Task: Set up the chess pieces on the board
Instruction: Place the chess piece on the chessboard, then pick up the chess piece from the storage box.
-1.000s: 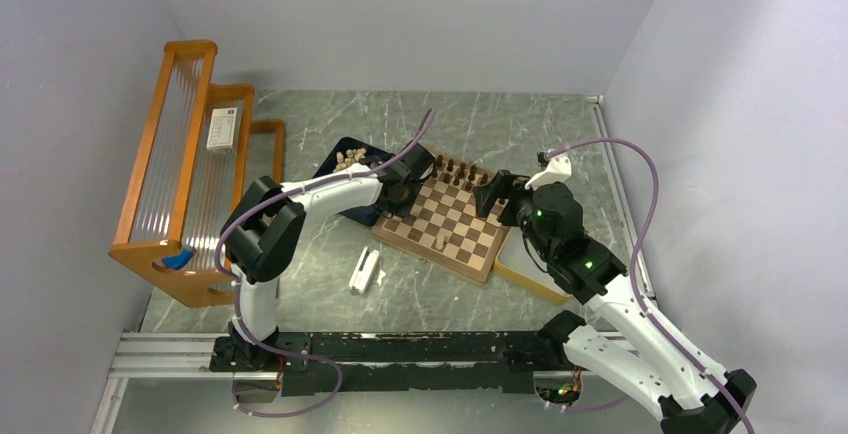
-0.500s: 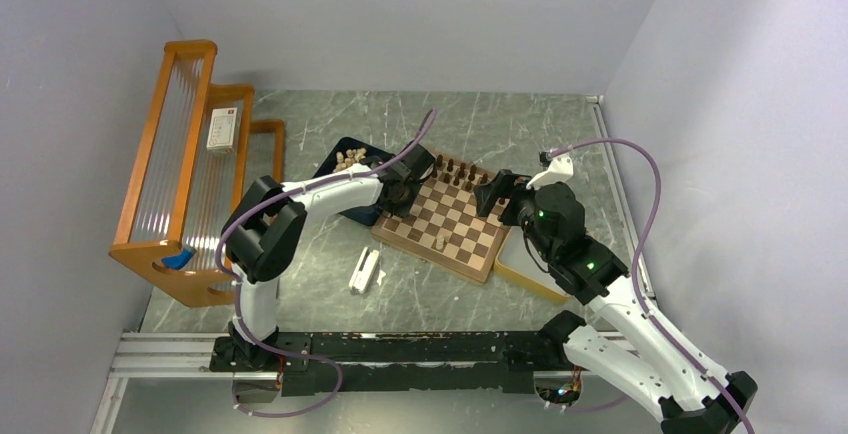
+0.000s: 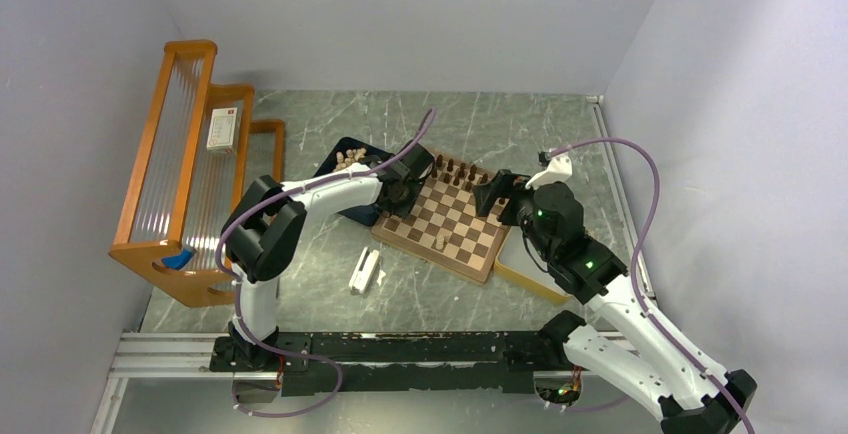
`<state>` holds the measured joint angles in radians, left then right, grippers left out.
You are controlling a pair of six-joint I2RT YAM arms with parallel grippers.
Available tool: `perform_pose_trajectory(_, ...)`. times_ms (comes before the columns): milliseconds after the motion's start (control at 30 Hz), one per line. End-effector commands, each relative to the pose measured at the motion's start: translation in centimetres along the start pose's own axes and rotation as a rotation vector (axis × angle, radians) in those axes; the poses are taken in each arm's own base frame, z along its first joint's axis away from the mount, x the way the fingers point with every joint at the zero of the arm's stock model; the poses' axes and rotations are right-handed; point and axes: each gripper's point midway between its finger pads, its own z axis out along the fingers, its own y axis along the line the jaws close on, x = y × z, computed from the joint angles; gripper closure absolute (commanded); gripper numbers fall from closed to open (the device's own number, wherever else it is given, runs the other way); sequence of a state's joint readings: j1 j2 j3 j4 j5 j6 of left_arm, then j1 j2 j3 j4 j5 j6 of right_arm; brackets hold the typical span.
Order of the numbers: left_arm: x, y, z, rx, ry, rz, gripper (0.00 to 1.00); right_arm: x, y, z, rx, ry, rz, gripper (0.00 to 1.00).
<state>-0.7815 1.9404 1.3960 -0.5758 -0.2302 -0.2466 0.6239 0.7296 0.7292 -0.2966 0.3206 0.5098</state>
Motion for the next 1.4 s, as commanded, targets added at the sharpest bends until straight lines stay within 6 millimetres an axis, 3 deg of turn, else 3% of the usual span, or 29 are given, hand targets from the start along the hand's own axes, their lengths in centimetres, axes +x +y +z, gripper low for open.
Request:
perform_pose_trajectory(0,-1.0,-0.3,0.0,0.019,-0.016,0.002,0.58,-1.3,0.9,-0.1,-0.027,-0.031,0.019,0.05)
perform_pose_trajectory(333,-5.9,-1.5,-3.2,0.086,-0.123,-0.011,0.52,-0.5,0.0,0.3,0.008,-0.017,-0.017,0.05)
perform_pose_trajectory(467,-8.3,-1.2,-5.2,0.098,-0.223,-0.052,0.54,1.0,-1.1,1.0,0.036,-0.01,-0.051,0.05)
perform_pose_trajectory(633,-10.9,1.2,-6.9,0.104,-0.291,-0.136,0.55,3.2,-1.5,2.0,0.065,0.068,-0.051,0.05)
perform_pose_trajectory(800,-13.2,5.3,-6.7,0.036,-0.32,-0.196,0.58,4.0,-0.4,2.7,0.002,0.08,-0.041,0.05)
perform_pose_trajectory(933,-13.3,9.3,-5.8,-0.035,-0.311,-0.245,0.58,3.5,0.1,3.2,-0.004,0.083,-0.047,0.05)
perform_pose_trajectory(1067,-11.7,13.7,-3.4,-0.044,-0.259,-0.343,0.6,4.2,0.2,3.9,0.002,0.11,-0.061,0.05)
perform_pose_trajectory(1200,-10.5,16.0,-1.7,-0.071,-0.23,-0.365,0.62,5.5,0.0,4.8,0.013,0.154,-0.069,0.05)
perform_pose_trajectory(1367,-9.6,17.9,-0.3,-0.064,-0.206,-0.399,0.62,5.7,0.1,5.5,0.019,0.166,-0.091,0.05)
